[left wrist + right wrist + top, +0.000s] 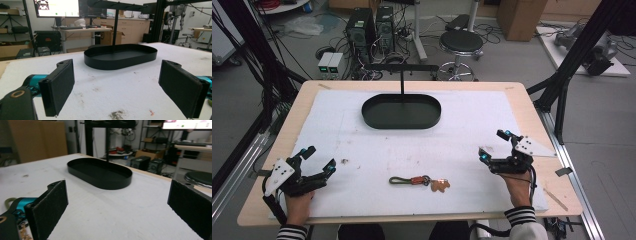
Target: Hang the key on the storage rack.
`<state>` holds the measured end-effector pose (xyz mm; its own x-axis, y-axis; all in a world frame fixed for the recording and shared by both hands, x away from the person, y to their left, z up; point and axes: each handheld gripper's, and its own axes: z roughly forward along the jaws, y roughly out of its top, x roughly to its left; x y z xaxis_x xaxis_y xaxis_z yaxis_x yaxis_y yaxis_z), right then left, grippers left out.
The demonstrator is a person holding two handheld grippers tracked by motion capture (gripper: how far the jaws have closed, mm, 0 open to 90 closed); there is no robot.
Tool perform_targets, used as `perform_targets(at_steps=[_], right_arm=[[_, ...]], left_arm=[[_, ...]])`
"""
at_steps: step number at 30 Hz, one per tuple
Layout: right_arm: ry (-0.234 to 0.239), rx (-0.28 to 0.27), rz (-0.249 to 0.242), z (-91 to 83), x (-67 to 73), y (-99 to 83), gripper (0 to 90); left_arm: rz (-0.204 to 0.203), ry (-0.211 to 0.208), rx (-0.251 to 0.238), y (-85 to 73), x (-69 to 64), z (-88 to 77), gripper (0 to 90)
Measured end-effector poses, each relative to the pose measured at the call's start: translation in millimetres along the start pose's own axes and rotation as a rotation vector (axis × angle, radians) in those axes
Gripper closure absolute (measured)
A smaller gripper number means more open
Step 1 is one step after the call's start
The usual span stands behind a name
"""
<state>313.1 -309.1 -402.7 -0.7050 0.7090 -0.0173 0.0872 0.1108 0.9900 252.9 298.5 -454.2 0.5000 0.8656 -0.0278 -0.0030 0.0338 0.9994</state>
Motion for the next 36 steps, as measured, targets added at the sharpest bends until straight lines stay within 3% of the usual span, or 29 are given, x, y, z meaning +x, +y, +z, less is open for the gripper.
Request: perform_targets(at_steps=[1, 4, 13, 20, 28, 30, 36], right_arm=[[0.000, 0.000, 0.000, 0.0, 0.0, 0.0, 2.1], [0.069, 0.039, -0.033, 13.1, 5.8, 19.2, 2.1], [0.165, 0.104, -0.093, 40.9, 18.0, 45.8, 2.1], [0.261, 0.171, -0.107, 58.8, 26.9, 54.9, 2.1], [0.370, 0.279, -0.176, 85.7, 44.0, 64.3, 2.1], [0.407, 0.323, -0.217, 96.8, 50.8, 66.9, 2.1], [0.463, 0.370, -0.253, 110.9, 59.0, 68.1, 2.1]], left_arm=[[0.000, -0.001, 0.001, 0.1, 0.1, -0.1, 13.8], [0.000, -0.001, 0.002, 0.1, 0.2, -0.3, 13.8], [-0.002, -0.002, 0.001, 0.1, 0.5, -0.4, 13.8], [-0.001, -0.002, 0.001, 0.1, 0.3, -0.4, 13.8], [-0.001, -0.002, 0.001, 0.1, 0.3, -0.4, 13.8], [0.000, 0.000, 0.000, 0.1, 0.4, -0.3, 13.8], [0.000, 0.000, 0.000, 0.1, 0.3, -0.3, 13.8]])
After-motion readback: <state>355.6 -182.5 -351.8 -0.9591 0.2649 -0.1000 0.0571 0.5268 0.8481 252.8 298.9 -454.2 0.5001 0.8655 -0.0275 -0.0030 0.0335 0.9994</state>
